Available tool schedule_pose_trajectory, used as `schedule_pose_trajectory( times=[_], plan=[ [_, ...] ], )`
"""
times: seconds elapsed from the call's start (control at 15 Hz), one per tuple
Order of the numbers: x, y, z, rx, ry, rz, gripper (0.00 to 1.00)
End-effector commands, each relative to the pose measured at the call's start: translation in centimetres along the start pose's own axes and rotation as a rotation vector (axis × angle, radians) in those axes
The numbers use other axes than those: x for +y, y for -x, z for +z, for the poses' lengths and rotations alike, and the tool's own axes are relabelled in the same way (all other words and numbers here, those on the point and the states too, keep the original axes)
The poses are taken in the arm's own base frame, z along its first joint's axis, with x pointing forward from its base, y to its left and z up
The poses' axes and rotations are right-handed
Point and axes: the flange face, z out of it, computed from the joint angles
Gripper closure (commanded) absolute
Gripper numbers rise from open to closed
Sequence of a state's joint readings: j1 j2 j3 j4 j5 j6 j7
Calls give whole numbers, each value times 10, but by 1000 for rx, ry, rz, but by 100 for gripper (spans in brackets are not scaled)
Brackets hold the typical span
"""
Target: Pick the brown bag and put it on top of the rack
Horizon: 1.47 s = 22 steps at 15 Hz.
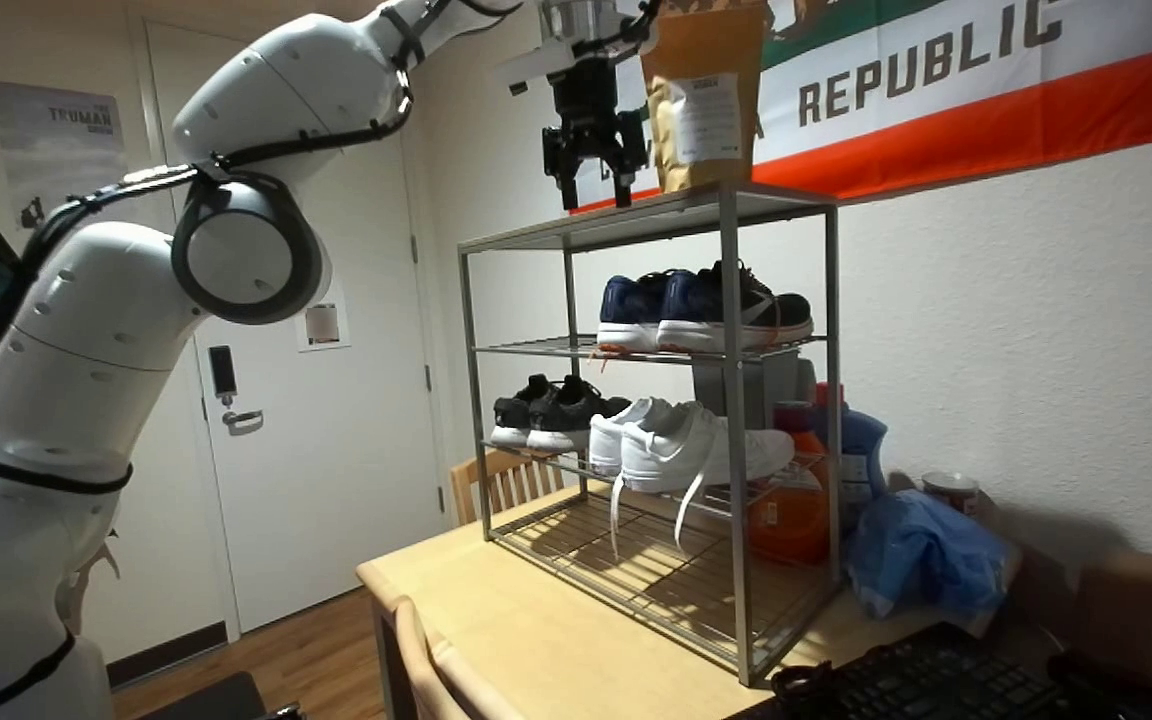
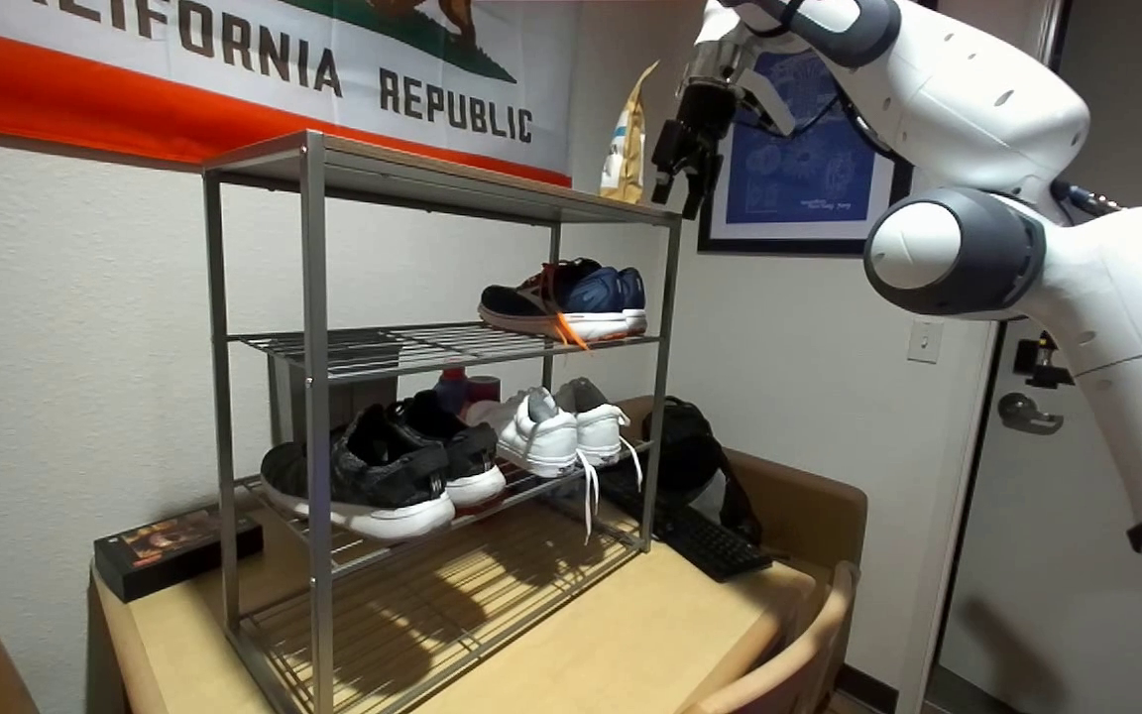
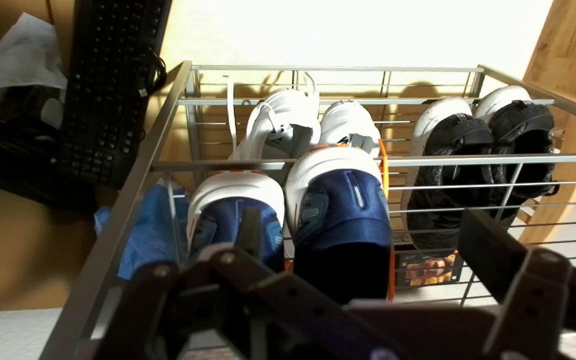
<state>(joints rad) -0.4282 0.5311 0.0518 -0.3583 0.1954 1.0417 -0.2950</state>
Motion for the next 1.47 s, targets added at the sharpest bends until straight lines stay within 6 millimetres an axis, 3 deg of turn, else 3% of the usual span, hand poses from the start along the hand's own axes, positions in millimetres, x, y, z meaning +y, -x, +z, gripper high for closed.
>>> schedule_pose_trajectory(
  times=[0.0, 0.53, 0.93, 1.4],
  plan=[
    [-4, 16, -20, 1, 14, -23, 0],
    [-16, 25, -31, -14, 23, -88, 0],
    [-11, 17, -22, -4, 5, -52, 0],
    [-37, -27, 67, -239, 150, -70, 0]
  ],
)
